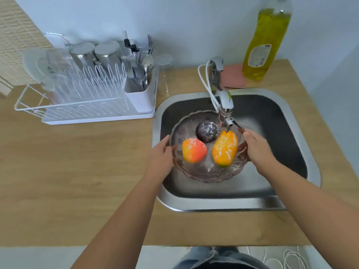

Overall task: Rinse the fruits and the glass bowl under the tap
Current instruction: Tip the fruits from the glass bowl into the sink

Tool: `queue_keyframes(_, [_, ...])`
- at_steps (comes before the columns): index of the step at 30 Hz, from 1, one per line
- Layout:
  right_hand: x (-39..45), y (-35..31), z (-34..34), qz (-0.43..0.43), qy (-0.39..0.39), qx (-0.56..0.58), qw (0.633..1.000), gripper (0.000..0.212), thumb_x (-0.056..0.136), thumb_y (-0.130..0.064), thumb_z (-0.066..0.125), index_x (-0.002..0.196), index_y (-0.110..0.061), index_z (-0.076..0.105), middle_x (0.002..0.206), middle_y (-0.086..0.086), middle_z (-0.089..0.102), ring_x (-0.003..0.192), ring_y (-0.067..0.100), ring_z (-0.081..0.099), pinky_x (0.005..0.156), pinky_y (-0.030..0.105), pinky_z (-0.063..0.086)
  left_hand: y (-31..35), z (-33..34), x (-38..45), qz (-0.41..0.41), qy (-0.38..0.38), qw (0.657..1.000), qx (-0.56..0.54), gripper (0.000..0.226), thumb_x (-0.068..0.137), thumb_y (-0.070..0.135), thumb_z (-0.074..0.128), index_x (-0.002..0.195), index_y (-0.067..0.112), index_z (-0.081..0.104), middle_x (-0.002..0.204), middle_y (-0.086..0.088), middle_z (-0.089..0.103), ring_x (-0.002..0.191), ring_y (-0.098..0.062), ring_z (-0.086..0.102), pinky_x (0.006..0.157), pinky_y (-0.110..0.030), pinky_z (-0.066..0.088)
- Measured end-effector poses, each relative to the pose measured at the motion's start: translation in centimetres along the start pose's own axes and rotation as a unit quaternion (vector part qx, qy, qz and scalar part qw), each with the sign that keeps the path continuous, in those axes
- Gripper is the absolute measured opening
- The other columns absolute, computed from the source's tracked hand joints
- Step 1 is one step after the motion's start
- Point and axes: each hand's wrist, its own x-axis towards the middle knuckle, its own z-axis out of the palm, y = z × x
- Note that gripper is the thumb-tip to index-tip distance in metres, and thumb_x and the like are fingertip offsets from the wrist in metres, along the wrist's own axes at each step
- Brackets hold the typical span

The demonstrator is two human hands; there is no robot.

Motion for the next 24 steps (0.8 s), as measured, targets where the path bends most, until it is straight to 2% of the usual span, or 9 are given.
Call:
queue_keyframes(2, [0.7, 0.9, -1.3, 0.040, -0.017, -0.011, 0.999, 0.030, 0.100, -0.034, 0.036, 0.114, -0.033, 0.063, 0.102, 0.005, 0.067, 0.093, 0.026, 0.065, 0.082, 0.045, 0.057, 0.2, 1.7, 0.3, -0.027, -0.020, 0.999, 0.022, 0.054, 0.095, 0.024, 0.039, 0.147, 0.032, 0.047, 0.130, 0.003, 0.067, 0.116, -0.019, 0.064, 0.099, -0.046, 0.055])
queue_keyframes(5, [1.0, 2.4, -2.7, 0.108, -0.050, -0.013, 0.993, 0.032, 0.102, -0.032, 0.035, 0.121, -0.031, 0.060, 0.093, 0.008, 0.064, 0.084, 0.029, 0.064, 0.075, 0.045, 0.058, 0.8, 4.1, 0.5, -0.071, -0.046, 0.996, 0.031, 0.055, 0.093, 0.005, 0.041, 0.143, 0.026, 0.053, 0.123, -0.006, 0.069, 0.111, -0.029, 0.067, 0.096, -0.048, 0.057])
queue_keyframes(8, [1.3, 3.9, -3.5, 0.158, -0.073, -0.011, 0.985, 0.029, 0.102, -0.027, 0.034, 0.118, -0.033, 0.057, 0.091, 0.014, 0.063, 0.079, 0.031, 0.063, 0.065, 0.040, 0.057, -0.2, 5.7, 1.5, -0.107, -0.061, 0.992, 0.005, 0.062, 0.083, 0.012, 0.046, 0.142, 0.028, 0.052, 0.123, -0.011, 0.066, 0.116, -0.037, 0.065, 0.097, -0.051, 0.056])
queue_keyframes(10, [1.5, 4.3, -3.5, 0.175, -0.088, -0.004, 0.981, 0.028, 0.103, -0.025, 0.033, 0.118, -0.032, 0.055, 0.089, 0.016, 0.061, 0.075, 0.032, 0.063, 0.061, 0.037, 0.056, -0.6, 6.1, 1.7, -0.121, -0.067, 0.990, 0.002, 0.061, 0.082, 0.014, 0.047, 0.140, 0.032, 0.054, 0.123, -0.011, 0.066, 0.115, -0.035, 0.065, 0.097, -0.050, 0.056])
queue_keyframes(13, [2.0, 4.7, -3.1, 0.189, -0.099, -0.004, 0.977, 0.026, 0.104, -0.025, 0.032, 0.119, -0.030, 0.053, 0.086, 0.014, 0.059, 0.070, 0.030, 0.062, 0.061, 0.037, 0.055, -0.3, 6.3, 1.3, -0.127, -0.093, 0.987, -0.012, 0.044, 0.084, 0.007, 0.052, 0.115, 0.038, 0.060, 0.109, -0.006, 0.072, 0.107, -0.029, 0.067, 0.096, -0.047, 0.057])
queue_keyframes(15, [2.5, 5.0, -2.6, 0.199, -0.103, -0.007, 0.975, 0.027, 0.103, -0.025, 0.033, 0.119, -0.030, 0.054, 0.087, 0.013, 0.060, 0.074, 0.032, 0.063, 0.065, 0.040, 0.057, -0.4, 6.1, 1.3, -0.126, -0.123, 0.984, -0.009, 0.046, 0.084, 0.002, 0.054, 0.114, 0.036, 0.057, 0.113, -0.011, 0.071, 0.105, -0.027, 0.065, 0.098, -0.047, 0.055])
queue_keyframes(17, [2.7, 5.2, -2.3, 0.202, -0.109, -0.012, 0.973, 0.027, 0.102, -0.024, 0.035, 0.118, -0.030, 0.056, 0.088, 0.013, 0.062, 0.076, 0.033, 0.064, 0.064, 0.039, 0.056, -0.7, 5.8, 1.2, -0.114, -0.160, 0.980, 0.024, 0.057, 0.082, -0.002, 0.060, 0.130, 0.029, 0.051, 0.120, -0.015, 0.065, 0.105, -0.025, 0.060, 0.098, -0.045, 0.053])
queue_keyframes(20, [2.9, 5.0, -1.9, 0.191, -0.115, -0.013, 0.975, 0.027, 0.103, -0.025, 0.035, 0.118, -0.031, 0.057, 0.090, 0.012, 0.062, 0.074, 0.031, 0.063, 0.061, 0.036, 0.054, -1.3, 5.2, 1.1, -0.115, -0.196, 0.970, 0.082, 0.083, 0.082, -0.001, 0.073, 0.149, 0.028, 0.032, 0.124, -0.002, 0.057, 0.114, -0.023, 0.056, 0.104, -0.044, 0.049])
queue_keyframes(24, [2.7, 4.9, -1.4, 0.183, -0.140, -0.028, 0.973, 0.024, 0.103, -0.028, 0.035, 0.117, -0.031, 0.056, 0.088, 0.010, 0.062, 0.072, 0.030, 0.064, 0.062, 0.034, 0.054, -2.4, 5.2, 1.6, -0.120, -0.171, 0.967, 0.146, 0.124, 0.061, 0.026, 0.092, 0.157, 0.037, 0.014, 0.152, -0.002, 0.046, 0.136, -0.028, 0.048, 0.113, -0.052, 0.041])
